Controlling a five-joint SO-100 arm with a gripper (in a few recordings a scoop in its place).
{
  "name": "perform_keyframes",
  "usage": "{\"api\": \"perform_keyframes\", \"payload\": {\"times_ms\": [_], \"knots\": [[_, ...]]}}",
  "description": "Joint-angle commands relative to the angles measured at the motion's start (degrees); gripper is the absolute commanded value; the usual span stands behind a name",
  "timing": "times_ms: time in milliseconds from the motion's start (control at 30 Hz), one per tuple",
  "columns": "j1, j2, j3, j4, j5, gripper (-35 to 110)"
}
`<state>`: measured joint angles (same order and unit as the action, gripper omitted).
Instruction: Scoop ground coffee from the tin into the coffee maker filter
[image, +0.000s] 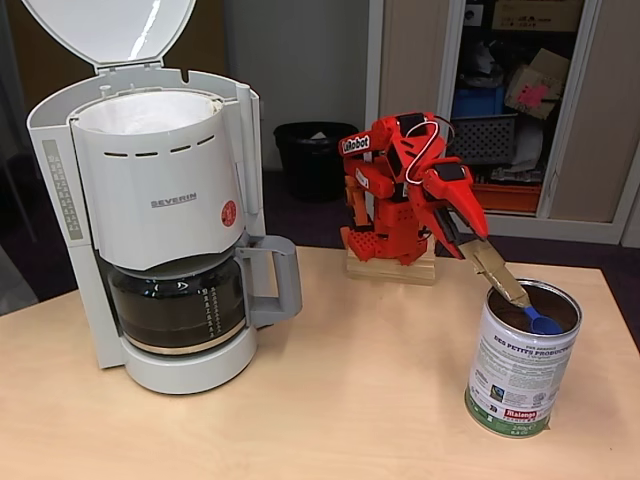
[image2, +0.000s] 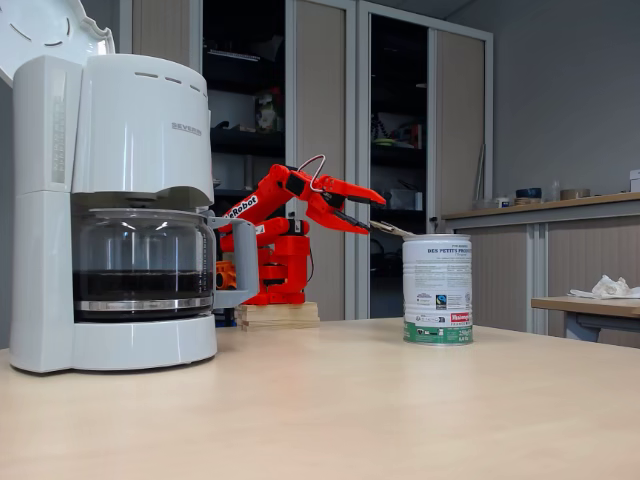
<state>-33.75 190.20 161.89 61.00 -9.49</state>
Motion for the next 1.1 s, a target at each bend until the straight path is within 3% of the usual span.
{"api": "perform_keyframes", "payload": {"times_ms": [0,1067], "knots": [[-0.2,1.3,2.8,-2.3,0.2,22],[-3.3,-12.7,2.5,-15.7,1.7,22]]}}
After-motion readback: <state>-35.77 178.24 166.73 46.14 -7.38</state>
